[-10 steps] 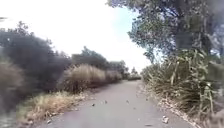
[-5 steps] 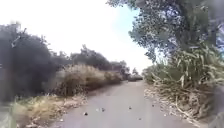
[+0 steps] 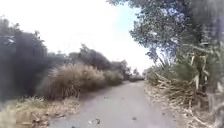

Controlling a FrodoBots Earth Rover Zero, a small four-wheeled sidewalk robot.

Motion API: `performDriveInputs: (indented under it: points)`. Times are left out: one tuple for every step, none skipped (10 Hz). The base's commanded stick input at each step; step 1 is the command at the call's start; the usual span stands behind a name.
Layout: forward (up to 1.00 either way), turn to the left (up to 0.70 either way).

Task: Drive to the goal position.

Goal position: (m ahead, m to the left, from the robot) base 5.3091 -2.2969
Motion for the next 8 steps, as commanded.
performDriveInputs:
  points:
    - [0.85,0.01]
    - [0.85,0.02]
    - [0.85,0.0]
    - [0.85,0.0]
    - [0.85,0.0]
    - [0.85,0.0]
    - [0.85,0.0]
    - [0.85,0.0]
